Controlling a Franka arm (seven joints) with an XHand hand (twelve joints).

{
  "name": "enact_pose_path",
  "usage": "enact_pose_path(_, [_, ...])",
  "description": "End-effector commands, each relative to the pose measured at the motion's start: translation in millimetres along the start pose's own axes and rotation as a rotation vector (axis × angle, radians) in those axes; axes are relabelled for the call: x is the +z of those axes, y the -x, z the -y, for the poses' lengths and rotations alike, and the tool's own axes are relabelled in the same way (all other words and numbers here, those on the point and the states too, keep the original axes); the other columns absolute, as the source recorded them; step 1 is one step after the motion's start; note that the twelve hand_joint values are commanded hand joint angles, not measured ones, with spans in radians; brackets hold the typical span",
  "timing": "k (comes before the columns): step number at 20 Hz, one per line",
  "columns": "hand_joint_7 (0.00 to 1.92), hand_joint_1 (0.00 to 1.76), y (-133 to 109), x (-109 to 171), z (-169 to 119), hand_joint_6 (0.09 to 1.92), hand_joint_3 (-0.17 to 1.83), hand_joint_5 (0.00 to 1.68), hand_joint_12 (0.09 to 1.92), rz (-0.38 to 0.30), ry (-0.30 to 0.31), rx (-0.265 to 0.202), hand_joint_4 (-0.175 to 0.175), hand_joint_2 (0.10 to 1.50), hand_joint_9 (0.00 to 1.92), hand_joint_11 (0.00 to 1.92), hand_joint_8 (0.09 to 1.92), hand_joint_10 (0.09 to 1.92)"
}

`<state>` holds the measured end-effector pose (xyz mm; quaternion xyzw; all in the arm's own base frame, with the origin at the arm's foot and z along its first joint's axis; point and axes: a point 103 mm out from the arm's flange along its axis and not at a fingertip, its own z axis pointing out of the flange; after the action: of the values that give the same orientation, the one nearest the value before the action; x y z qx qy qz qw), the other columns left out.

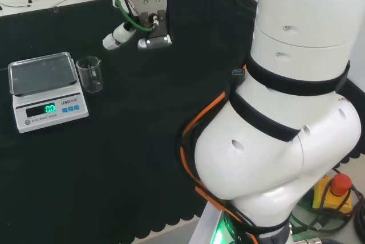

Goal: Pick up the beaker.

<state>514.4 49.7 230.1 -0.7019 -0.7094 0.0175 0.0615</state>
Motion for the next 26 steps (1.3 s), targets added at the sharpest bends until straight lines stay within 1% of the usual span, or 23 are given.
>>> enact_pose_path(1, [0.15, 0.67, -36.4, 44.6, -39.9, 0.09, 0.25, 0.11, 1.56, -0.013, -0.006, -0.063, 0.027, 0.67, 0.24, 0.0, 0.72, 0.88])
enact_pose_path(2, [0.15, 0.67, -42.2, 49.4, -43.2, 0.09, 0.25, 0.11, 1.56, -0.014, -0.02, -0.075, 0.027, 0.67, 0.24, 0.0, 0.72, 0.88])
enact_pose_path(5, [0.15, 0.67, -60.0, 64.7, -46.9, 0.09, 0.25, 0.12, 1.56, -0.013, -0.066, -0.134, 0.027, 0.67, 0.25, 0.0, 0.72, 0.88])
enact_pose_path(8, [0.15, 0.66, -69.6, 76.0, -45.6, 0.09, 0.25, 0.12, 1.56, -0.043, -0.111, -0.165, 0.029, 0.67, 0.25, 0.0, 0.72, 0.88])
enact_pose_path(13, [0.15, 0.66, -80.5, 84.6, -47.3, 0.09, 0.24, 0.12, 1.56, -0.029, -0.156, -0.221, 0.032, 0.66, 0.25, 0.0, 0.72, 0.88])
enact_pose_path(15, [0.15, 0.65, -81.7, 89.8, -46.2, 0.09, 0.24, 0.12, 1.56, -0.044, -0.176, -0.224, 0.034, 0.66, 0.25, 0.0, 0.72, 0.88])
enact_pose_path(18, [0.15, 0.65, -83.4, 99.6, -46.6, 0.09, 0.24, 0.12, 1.57, -0.016, -0.204, -0.236, 0.036, 0.66, 0.25, 0.0, 0.72, 0.88])
enact_pose_path(21, [0.15, 0.64, -80.0, 107.3, -52.9, 0.09, 0.24, 0.11, 1.57, -0.011, -0.226, -0.221, 0.041, 0.66, 0.25, 0.0, 0.72, 0.88])
enact_pose_path(23, [0.15, 0.64, -77.7, 112.1, -57.9, 0.09, 0.24, 0.1, 1.57, 0.013, -0.239, -0.218, 0.043, 0.66, 0.25, 0.0, 0.72, 0.88])
enact_pose_path(26, [0.15, 0.63, -74.6, 116.5, -68.2, 0.09, 0.24, 0.1, 1.57, 0.039, -0.253, -0.201, 0.045, 0.66, 0.25, 0.0, 0.72, 0.88])
